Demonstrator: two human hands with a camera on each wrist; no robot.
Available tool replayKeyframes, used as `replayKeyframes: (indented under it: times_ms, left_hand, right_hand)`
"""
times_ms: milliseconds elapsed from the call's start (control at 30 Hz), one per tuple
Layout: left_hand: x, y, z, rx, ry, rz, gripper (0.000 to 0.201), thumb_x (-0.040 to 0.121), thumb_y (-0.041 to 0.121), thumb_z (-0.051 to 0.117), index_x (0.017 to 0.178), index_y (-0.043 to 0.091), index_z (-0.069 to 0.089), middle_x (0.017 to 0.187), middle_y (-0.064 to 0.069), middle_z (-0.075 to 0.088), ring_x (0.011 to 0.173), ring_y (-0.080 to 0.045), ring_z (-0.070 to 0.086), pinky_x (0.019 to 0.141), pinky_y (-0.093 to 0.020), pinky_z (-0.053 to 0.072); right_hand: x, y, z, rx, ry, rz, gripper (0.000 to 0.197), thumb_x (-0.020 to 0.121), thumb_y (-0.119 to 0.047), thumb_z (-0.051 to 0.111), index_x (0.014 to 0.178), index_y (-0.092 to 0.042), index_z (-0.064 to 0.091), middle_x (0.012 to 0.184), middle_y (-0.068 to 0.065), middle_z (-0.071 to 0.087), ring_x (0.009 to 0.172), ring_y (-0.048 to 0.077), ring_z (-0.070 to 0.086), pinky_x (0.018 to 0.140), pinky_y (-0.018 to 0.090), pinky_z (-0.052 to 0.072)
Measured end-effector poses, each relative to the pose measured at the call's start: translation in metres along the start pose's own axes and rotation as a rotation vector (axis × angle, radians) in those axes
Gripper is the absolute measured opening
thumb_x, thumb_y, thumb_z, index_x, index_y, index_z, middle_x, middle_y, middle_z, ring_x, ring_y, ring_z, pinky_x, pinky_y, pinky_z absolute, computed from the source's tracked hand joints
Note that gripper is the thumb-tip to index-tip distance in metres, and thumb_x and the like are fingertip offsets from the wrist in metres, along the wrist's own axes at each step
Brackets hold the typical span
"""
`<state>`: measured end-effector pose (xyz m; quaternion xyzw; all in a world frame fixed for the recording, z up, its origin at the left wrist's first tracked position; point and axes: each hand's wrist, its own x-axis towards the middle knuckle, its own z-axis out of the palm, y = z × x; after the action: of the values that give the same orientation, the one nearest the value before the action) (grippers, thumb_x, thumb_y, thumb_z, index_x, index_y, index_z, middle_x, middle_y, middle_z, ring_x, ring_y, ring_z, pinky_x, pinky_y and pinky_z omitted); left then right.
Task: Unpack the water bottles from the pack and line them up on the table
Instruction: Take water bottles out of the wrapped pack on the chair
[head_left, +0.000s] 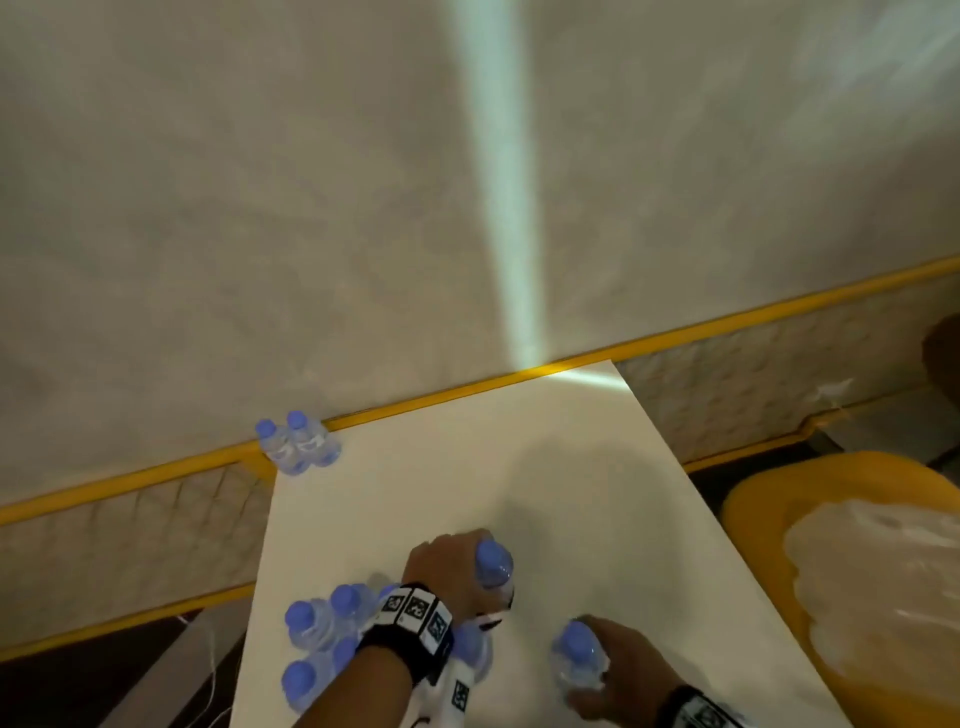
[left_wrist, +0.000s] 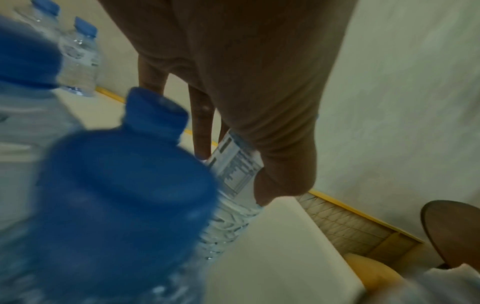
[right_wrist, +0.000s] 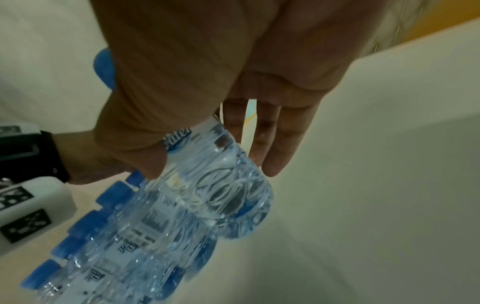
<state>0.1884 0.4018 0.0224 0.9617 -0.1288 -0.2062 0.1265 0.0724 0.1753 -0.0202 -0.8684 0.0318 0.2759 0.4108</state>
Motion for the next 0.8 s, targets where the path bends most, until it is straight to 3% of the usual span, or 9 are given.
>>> replayKeyframes:
  times_ms: [133, 267, 400, 533, 633, 700, 733, 800]
  left_hand:
    - [0.001, -0.014, 0.007, -0.055, -0.099, 0.007, 0.039, 0.069, 0.056, 0.064, 0.1, 0.035, 0.054, 0.095, 0.007, 0.069, 0.087, -0.026, 0.067, 0.079, -0.035, 0.055]
    - [0.003, -0.019, 0.011, -0.019, -0.146, 0.037, 0.036, 0.066, 0.043, 0.069, 0.098, 0.033, 0.058, 0.092, 0.005, 0.069, 0.082, -0.027, 0.067, 0.078, -0.036, 0.058]
    - [0.006, -0.025, 0.01, 0.034, -0.191, 0.077, 0.039, 0.062, 0.043, 0.074, 0.097, 0.03, 0.061, 0.088, 0.003, 0.069, 0.078, -0.029, 0.067, 0.073, -0.039, 0.06]
    - [0.005, -0.033, 0.012, 0.017, -0.148, 0.09, 0.045, 0.057, 0.048, 0.073, 0.097, 0.03, 0.062, 0.087, 0.005, 0.07, 0.076, -0.026, 0.067, 0.073, -0.038, 0.06]
    - [0.001, -0.038, 0.011, -0.006, -0.176, 0.103, 0.046, 0.058, 0.05, 0.071, 0.1, 0.032, 0.062, 0.09, 0.006, 0.07, 0.079, -0.027, 0.067, 0.076, -0.04, 0.06]
    - [-0.003, -0.04, 0.007, -0.029, -0.178, 0.108, 0.043, 0.062, 0.051, 0.071, 0.099, 0.033, 0.059, 0.09, 0.006, 0.069, 0.081, -0.028, 0.067, 0.078, -0.041, 0.059]
    - [-0.008, -0.041, 0.003, -0.058, -0.161, 0.103, 0.042, 0.064, 0.053, 0.07, 0.1, 0.034, 0.057, 0.092, 0.006, 0.069, 0.083, -0.028, 0.067, 0.08, -0.042, 0.059]
    - [-0.019, -0.049, -0.004, -0.142, -0.083, 0.099, 0.05, 0.067, 0.06, 0.065, 0.112, 0.038, 0.056, 0.107, 0.004, 0.069, 0.097, -0.028, 0.066, 0.088, -0.044, 0.056]
  right_hand:
    - [0.033, -0.032, 0.031, -0.076, 0.035, -0.047, 0.049, 0.054, -0.048, 0.078, 0.097, -0.044, 0.055, 0.103, -0.015, 0.064, 0.096, 0.009, 0.063, 0.082, 0.02, 0.046]
    - [0.041, -0.057, 0.047, -0.189, 0.056, 0.025, 0.045, 0.07, -0.034, 0.073, 0.112, -0.023, 0.06, 0.109, -0.002, 0.064, 0.105, 0.022, 0.063, 0.087, 0.028, 0.047]
    - [0.04, -0.06, 0.056, -0.149, 0.124, 0.01, 0.039, 0.07, -0.029, 0.077, 0.102, -0.03, 0.055, 0.107, -0.003, 0.066, 0.099, 0.017, 0.064, 0.085, 0.024, 0.047]
    - [0.043, -0.074, 0.065, -0.126, 0.106, 0.019, 0.028, 0.075, -0.026, 0.072, 0.101, -0.02, 0.065, 0.102, 0.001, 0.071, 0.093, 0.018, 0.067, 0.086, 0.032, 0.054]
    - [0.044, -0.074, 0.072, -0.091, 0.118, 0.036, 0.023, 0.072, -0.029, 0.073, 0.089, -0.031, 0.058, 0.098, 0.0, 0.072, 0.088, 0.016, 0.068, 0.083, 0.032, 0.056]
    - [0.042, -0.066, 0.074, -0.046, 0.121, 0.071, 0.037, 0.067, -0.033, 0.077, 0.099, -0.027, 0.059, 0.105, 0.001, 0.07, 0.093, 0.017, 0.067, 0.086, 0.035, 0.056]
    - [0.041, -0.061, 0.075, -0.043, 0.115, 0.082, 0.06, 0.061, -0.039, 0.079, 0.114, -0.022, 0.057, 0.115, 0.001, 0.066, 0.101, 0.017, 0.065, 0.091, 0.036, 0.054]
    - [0.042, -0.052, 0.078, -0.058, 0.123, 0.095, 0.115, 0.045, -0.055, 0.076, 0.143, -0.013, 0.033, 0.138, 0.003, 0.045, 0.123, 0.02, 0.053, 0.104, 0.034, 0.045]
